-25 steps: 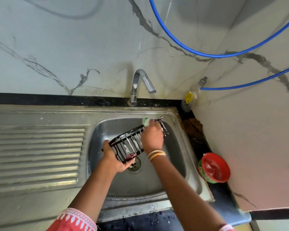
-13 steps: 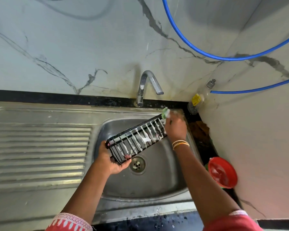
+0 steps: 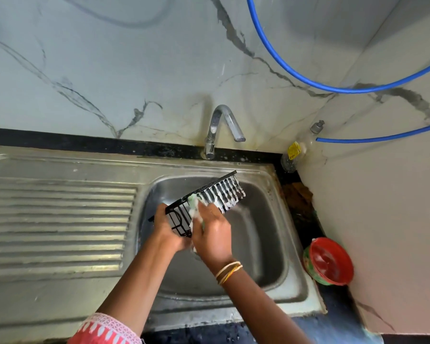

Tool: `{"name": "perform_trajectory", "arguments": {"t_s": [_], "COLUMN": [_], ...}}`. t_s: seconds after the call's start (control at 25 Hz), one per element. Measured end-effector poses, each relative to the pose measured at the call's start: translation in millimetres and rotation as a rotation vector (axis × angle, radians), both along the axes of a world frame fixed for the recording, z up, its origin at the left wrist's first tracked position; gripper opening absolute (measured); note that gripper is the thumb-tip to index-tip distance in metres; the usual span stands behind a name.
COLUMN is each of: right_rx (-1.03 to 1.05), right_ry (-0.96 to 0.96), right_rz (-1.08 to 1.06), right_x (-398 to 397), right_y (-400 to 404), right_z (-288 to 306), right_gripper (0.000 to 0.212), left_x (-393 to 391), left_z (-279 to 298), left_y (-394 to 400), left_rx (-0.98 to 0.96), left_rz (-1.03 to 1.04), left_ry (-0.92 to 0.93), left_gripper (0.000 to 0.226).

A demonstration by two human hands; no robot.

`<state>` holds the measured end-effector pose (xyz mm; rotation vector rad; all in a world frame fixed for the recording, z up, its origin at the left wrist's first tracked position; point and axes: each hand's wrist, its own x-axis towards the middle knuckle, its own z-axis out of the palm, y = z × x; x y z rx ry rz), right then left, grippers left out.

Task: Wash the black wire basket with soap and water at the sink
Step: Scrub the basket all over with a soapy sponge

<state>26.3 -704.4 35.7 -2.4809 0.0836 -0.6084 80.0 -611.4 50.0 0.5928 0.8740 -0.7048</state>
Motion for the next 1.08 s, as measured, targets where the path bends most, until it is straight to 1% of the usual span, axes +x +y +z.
{"name": "perform_trajectory", "arguments": {"t_s": [0.08,0.16,0.2,0.28,0.32,0.36,0.4,0.44,0.48,0.56,0.6,0.64,0.72,0.76,0.8,0.84,0.92,0.96,1.0,1.08], "right_rx": [0.058,0.200,0.295,0.489,0.544,0.575,0.600,0.612,0.578,0.386,0.295,0.255,0.227,0.165,0.100,0.072,0.109,0.145,0.182,0.306], "right_ry": [0.024,0.095,0.127,0.196,0.237,0.260,0.252,0.218,0.176,0.125,0.142,0.210,0.417,0.463,0.443,0.363,0.198,0.165,0.160,0.191], "right_rz": [0.018,0.027,-0.020,-0.237,-0.334,-0.376,-0.341,-0.248,-0.143,0.006,0.031,0.032,0.034,0.043,0.041,0.020,-0.035,-0.047,-0.060,-0.071], "right_x": [13,28,35,50,56,58,58,54,45,31,32,36,44,45,44,43,39,40,42,46], "right_y": [-15,-24,-26,-33,-35,-33,-28,-21,-14,-9,-14,-19,-26,-25,-22,-18,-16,-20,-26,-40], "right_z": [5,7,7,8,9,10,14,18,22,26,27,29,35,36,34,31,31,32,34,43], "right_gripper": [0.039,0.033,0.032,0.031,0.030,0.028,0.027,0.026,0.025,0.022,0.020,0.019,0.034,0.040,0.040,0.037,0.033,0.035,0.039,0.046], "left_x": [-2,-4,-4,-5,-6,-7,-7,-6,-6,-4,-2,-1,-3,-5,-7,-8,-8,-7,-4,0], "left_z": [5,8,8,11,11,9,8,8,8,5,1,-4,-5,-2,1,4,10,13,17,16], "left_y": [-1,-1,-1,0,0,-1,-2,-3,-4,-4,-5,-6,-7,-7,-4,-2,5,9,12,19], "left_rx": [0.049,0.066,0.081,0.088,0.082,0.073,0.058,0.049,0.036,0.039,0.047,0.058,0.073,0.058,0.033,0.009,-0.064,-0.114,-0.149,-0.081], "left_rz": [-0.040,-0.022,-0.016,-0.027,-0.027,-0.023,-0.022,-0.038,-0.055,-0.057,-0.042,-0.027,-0.033,-0.045,-0.046,-0.039,-0.040,-0.040,-0.039,-0.044], "left_ry": [-0.027,-0.007,0.003,-0.002,-0.004,-0.005,0.004,0.003,-0.010,-0.012,-0.008,0.003,0.033,0.033,0.032,0.036,0.036,0.037,0.053,0.138], "left_gripper": [0.043,0.048,0.050,0.044,0.038,0.036,0.035,0.036,0.036,0.034,0.033,0.034,0.040,0.042,0.042,0.044,0.058,0.066,0.072,0.079]}}
